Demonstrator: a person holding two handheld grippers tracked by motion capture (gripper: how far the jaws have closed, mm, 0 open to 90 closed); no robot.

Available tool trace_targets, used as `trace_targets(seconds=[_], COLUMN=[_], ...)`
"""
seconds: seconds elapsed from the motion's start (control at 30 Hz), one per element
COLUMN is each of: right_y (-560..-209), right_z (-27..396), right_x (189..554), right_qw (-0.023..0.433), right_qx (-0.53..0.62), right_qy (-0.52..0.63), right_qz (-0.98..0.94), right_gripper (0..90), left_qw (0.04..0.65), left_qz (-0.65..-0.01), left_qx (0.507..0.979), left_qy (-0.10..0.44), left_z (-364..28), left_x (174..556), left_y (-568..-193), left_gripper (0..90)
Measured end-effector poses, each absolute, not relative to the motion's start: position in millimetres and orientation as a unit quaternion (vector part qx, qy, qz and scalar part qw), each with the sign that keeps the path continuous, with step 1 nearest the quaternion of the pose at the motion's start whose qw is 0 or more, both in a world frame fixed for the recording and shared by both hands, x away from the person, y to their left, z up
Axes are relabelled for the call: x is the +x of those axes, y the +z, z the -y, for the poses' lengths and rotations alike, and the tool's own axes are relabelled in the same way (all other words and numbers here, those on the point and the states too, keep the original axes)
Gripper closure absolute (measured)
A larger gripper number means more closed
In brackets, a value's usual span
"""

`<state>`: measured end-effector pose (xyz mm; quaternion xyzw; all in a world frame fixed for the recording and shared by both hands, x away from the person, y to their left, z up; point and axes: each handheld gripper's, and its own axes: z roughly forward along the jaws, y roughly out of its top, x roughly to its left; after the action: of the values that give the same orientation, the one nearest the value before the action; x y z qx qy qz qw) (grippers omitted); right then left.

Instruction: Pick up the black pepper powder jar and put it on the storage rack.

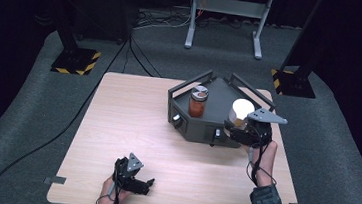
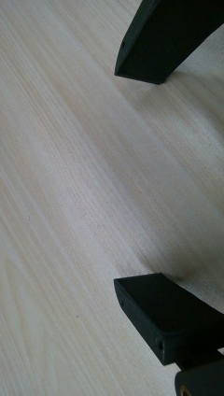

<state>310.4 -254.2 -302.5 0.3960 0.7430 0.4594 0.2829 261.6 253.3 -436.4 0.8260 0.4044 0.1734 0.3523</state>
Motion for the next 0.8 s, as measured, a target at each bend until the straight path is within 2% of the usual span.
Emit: trace_targets(seconds=[0.8], right_y=[-291], right_z=[249], right_x=[328], right_qw=[0.285], right_qx=[0.395], right_qy=[0.455], right_qz=[-0.746], right_gripper=[29.6], left_qw=[0.352], left_qz=[-0.405], left_qx=[0.826], left_qy=[0.174], left_z=[-253], left_x=[262], left_y=[-436], left_gripper=[1.5])
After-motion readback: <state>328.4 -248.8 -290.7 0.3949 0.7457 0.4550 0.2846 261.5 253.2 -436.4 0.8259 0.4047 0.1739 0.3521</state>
